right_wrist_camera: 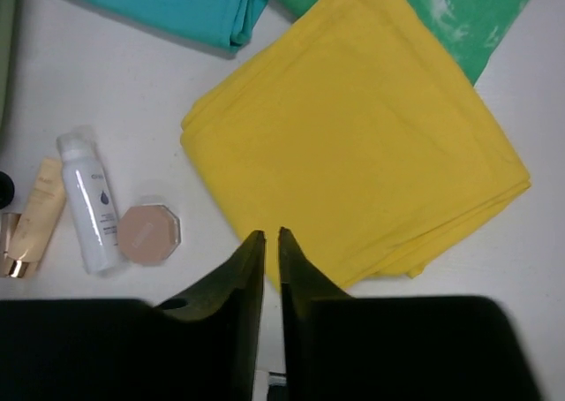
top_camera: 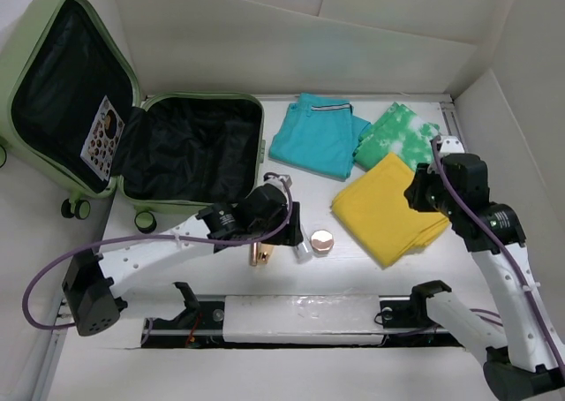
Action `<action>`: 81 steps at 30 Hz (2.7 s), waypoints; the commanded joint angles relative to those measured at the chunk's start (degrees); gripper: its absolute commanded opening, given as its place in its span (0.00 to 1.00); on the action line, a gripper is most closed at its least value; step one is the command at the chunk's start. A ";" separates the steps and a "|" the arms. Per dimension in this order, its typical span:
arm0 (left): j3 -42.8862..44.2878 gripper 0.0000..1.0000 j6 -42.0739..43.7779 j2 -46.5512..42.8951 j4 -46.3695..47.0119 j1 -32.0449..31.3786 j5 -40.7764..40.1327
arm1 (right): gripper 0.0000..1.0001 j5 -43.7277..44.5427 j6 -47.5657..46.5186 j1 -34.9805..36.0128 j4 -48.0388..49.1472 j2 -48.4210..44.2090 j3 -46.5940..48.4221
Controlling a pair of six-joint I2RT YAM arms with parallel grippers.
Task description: Pack the luggage
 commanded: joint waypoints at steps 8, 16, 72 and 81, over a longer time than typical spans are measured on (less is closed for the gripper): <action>-0.06 0.61 -8.35 7.48 2.22 0.08 -7.13 | 0.50 -6.84 -1.13 -0.25 4.84 1.16 -2.42; 6.17 0.56 -10.28 18.73 2.93 0.08 -11.16 | 0.53 -10.09 -1.13 -0.25 5.46 1.69 -3.47; 27.98 0.58 8.00 36.22 2.92 51.24 -11.97 | 0.78 -6.16 6.24 20.91 15.74 6.16 -13.92; 24.82 0.87 8.00 20.53 3.98 51.24 -3.72 | 0.99 4.75 13.71 39.20 23.39 25.75 -14.72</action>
